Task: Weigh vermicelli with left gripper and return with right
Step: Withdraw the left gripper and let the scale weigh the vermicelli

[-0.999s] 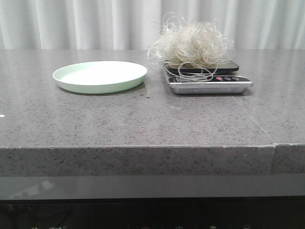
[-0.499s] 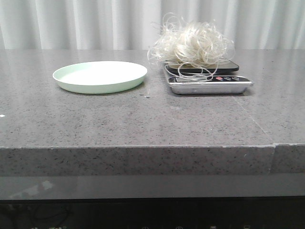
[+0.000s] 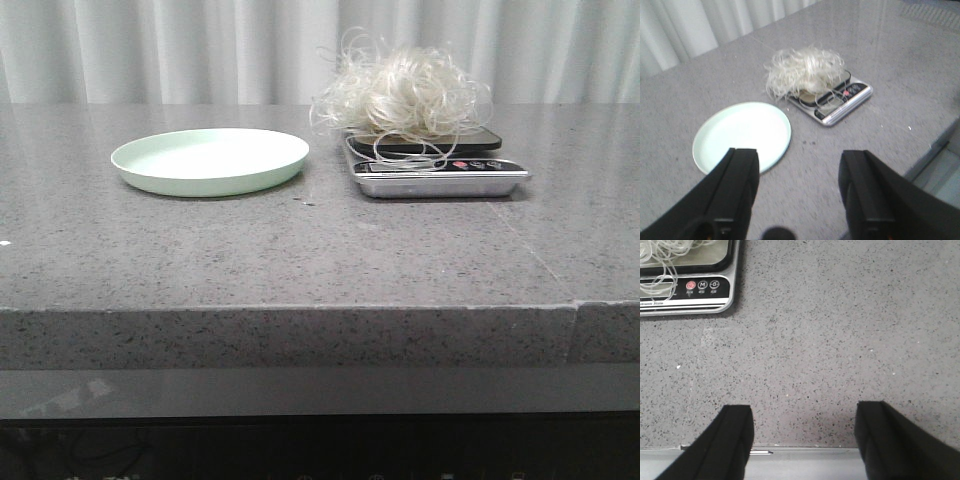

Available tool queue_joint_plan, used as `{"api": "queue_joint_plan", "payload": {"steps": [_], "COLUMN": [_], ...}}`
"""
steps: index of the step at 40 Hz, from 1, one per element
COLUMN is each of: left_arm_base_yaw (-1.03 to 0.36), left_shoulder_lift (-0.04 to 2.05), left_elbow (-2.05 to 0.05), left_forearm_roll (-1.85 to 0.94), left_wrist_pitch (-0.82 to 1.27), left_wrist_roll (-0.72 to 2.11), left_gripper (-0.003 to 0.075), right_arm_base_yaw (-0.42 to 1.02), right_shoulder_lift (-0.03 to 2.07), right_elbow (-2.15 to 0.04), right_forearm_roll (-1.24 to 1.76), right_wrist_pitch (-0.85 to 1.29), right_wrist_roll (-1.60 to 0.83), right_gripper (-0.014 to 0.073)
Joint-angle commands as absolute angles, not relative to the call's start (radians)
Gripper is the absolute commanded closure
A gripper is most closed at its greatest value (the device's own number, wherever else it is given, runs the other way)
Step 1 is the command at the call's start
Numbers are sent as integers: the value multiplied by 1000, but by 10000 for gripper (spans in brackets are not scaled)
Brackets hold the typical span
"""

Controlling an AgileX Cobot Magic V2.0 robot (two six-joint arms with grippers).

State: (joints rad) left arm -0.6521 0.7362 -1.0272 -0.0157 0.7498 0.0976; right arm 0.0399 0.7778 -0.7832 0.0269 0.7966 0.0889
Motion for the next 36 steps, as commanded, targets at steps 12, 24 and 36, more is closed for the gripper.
{"api": "queue_joint_plan", "payload": {"steps": [12,24,36], "left_arm_base_yaw": [-653,-653,-653], "left_shoulder_lift": [461,448,448], "left_elbow": [-789,-774,-774], "left_forearm_roll": [-44,-44,-44], "left_wrist_pitch": [654,656,656], "left_wrist_roll": [83,83,83], "left_gripper": [281,281,281], "right_arm_base_yaw": [43,43,78], "right_shoulder_lift": [779,779,806], "right_elbow": [-820,-820,-832], "right_forearm_roll": [22,22,78], "right_wrist_pitch": [747,733,715], "right_wrist_roll": [78,78,-11], "right_gripper": [44,44,44]}}
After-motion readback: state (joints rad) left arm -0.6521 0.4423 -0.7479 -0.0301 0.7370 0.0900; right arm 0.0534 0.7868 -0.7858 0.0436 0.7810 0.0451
